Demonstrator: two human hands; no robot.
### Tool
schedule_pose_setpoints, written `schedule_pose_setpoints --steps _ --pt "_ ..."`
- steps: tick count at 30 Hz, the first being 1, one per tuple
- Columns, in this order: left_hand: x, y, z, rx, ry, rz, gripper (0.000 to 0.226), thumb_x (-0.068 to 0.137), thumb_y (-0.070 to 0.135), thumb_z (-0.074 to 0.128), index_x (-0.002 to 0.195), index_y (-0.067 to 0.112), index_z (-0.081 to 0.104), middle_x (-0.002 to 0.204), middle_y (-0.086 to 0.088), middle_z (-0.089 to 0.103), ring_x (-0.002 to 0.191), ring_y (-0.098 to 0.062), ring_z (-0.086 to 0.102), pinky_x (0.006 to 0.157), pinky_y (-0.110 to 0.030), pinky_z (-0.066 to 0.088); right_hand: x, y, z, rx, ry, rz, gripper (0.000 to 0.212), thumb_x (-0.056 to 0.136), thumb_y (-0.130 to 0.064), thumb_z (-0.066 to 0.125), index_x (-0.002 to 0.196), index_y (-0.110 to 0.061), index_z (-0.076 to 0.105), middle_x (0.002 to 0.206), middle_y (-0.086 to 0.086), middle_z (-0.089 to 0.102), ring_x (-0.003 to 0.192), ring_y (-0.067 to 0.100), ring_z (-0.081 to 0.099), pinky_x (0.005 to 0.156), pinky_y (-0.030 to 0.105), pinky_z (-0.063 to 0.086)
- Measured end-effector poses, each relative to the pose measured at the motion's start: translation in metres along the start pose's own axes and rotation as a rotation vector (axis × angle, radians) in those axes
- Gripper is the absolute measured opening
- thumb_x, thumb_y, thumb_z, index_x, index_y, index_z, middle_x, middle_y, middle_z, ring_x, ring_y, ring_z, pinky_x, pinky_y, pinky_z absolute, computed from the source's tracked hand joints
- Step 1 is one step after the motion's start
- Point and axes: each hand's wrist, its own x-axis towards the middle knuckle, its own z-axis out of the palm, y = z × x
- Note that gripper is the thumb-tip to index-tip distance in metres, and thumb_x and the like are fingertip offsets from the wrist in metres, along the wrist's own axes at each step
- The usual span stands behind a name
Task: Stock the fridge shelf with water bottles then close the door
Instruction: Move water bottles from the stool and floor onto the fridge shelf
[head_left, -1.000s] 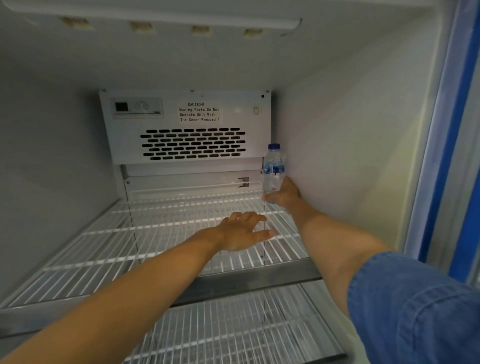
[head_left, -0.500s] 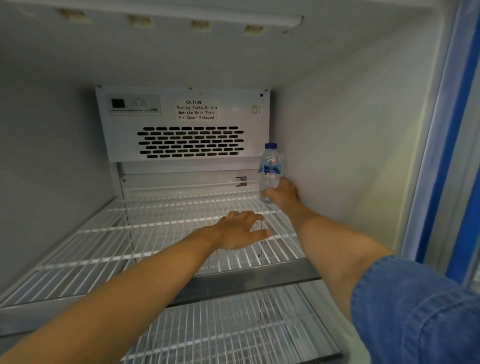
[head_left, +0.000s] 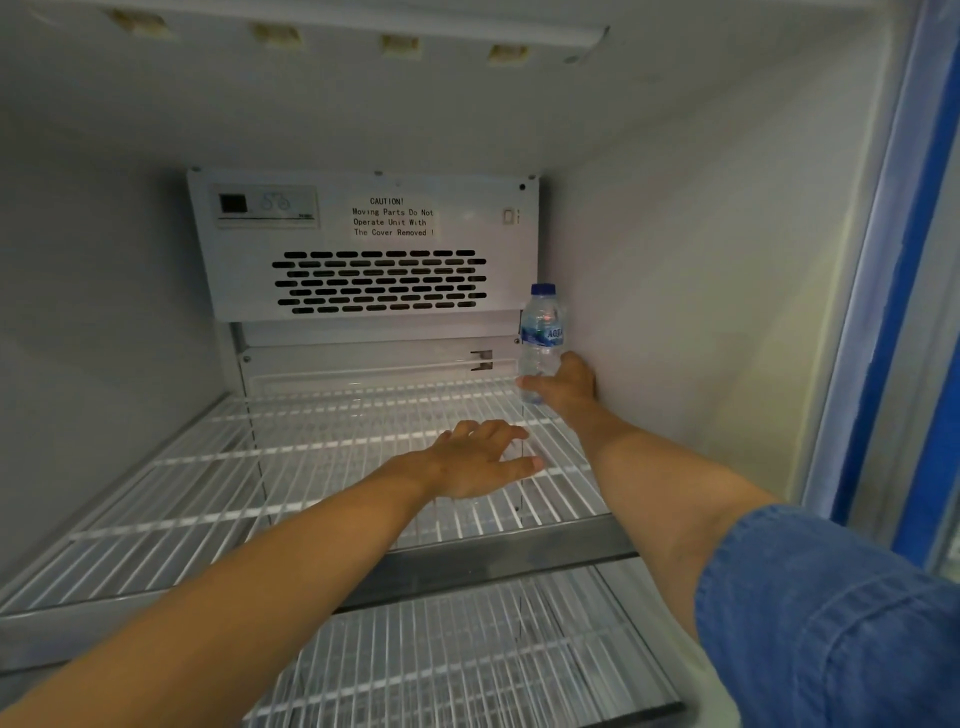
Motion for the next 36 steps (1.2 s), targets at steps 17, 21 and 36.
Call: schedule_pose_setpoints --steps 17,21,36 --pt "-0.007 0.005 -0.003 -0.017 0.006 -0.011 0.067 0.091 0.068 0.026 0.148 0.036 0.017 0.159 0.007 0.012 0.146 -0.023 0.006 0.118 -0.044 0.010 -0.008 -0.001 0.006 -0.223 0.105 -0.101 0.070 0.069 -0.033 0.085 0.122 -0.004 0.050 0.120 0.015 0.063 0.107 0.030 0.062 0.079 0.031 0.050" --pt "-0.010 0.006 -0.004 -0.031 -0.008 -0.012 0.067 0.091 0.068 0.026 0.148 0.036 0.017 0.159 0.007 0.013 0.146 -0.023 0.007 0.118 -0.043 0.011 -0.012 -0.004 0.005 -0.226 0.102 -0.088 0.069 0.070 -0.031 0.084 0.123 -0.003 0.049 0.120 0.017 0.062 0.107 0.032 0.063 0.082 0.035 0.053" --pt "-0.034 0.010 -0.018 -0.079 -0.069 -0.099 0.074 0.091 0.065 0.035 0.151 0.025 0.018 0.158 0.002 0.022 0.140 -0.019 0.032 0.116 -0.034 0.024 -0.025 -0.013 -0.023 -0.256 -0.193 0.011 0.096 0.066 -0.042 0.085 0.140 -0.003 0.037 0.139 0.014 0.050 0.123 0.029 0.052 0.101 0.033 0.044"
